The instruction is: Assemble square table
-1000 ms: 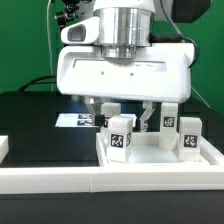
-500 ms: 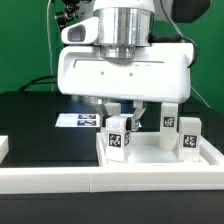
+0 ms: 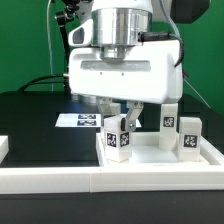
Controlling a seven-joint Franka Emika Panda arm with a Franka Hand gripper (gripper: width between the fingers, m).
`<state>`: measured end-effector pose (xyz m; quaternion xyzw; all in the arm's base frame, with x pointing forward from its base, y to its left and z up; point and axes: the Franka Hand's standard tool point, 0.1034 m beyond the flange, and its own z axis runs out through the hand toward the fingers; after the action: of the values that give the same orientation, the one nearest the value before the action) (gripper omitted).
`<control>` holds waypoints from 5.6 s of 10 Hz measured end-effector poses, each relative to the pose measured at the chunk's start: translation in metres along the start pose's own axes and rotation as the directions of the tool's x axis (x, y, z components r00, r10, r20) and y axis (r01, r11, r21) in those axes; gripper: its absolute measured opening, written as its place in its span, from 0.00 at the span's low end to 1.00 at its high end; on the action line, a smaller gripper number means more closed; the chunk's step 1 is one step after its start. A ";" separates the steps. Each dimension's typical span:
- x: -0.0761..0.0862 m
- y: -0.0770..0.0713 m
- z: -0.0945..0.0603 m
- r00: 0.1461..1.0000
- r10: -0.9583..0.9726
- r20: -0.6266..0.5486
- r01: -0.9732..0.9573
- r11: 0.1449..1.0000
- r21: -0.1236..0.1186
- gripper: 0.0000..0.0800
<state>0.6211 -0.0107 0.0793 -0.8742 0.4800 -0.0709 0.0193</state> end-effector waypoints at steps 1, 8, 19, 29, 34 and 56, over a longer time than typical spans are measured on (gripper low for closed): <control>0.001 0.001 0.000 0.995 0.104 0.002 -0.104 0.994 0.013 0.36; -0.003 0.005 0.000 0.739 0.672 0.044 -0.673 0.739 0.028 0.36; -0.004 0.004 0.002 0.335 0.939 0.076 -0.942 0.336 -0.005 0.65; -0.005 -0.001 -0.001 0.935 0.346 0.079 -0.348 0.937 0.019 0.81; 0.005 -0.002 -0.004 0.981 -0.167 0.098 0.167 0.986 0.008 0.81; -0.005 -0.001 0.002 0.436 0.897 0.073 -0.898 0.439 -0.028 0.36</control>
Offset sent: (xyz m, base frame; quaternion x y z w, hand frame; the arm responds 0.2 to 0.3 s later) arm -0.0102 -0.0004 -0.0002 -0.0138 -0.0049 0.2526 0.9675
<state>0.6196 -0.0055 0.0766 -0.4889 0.8685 -0.0199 0.0788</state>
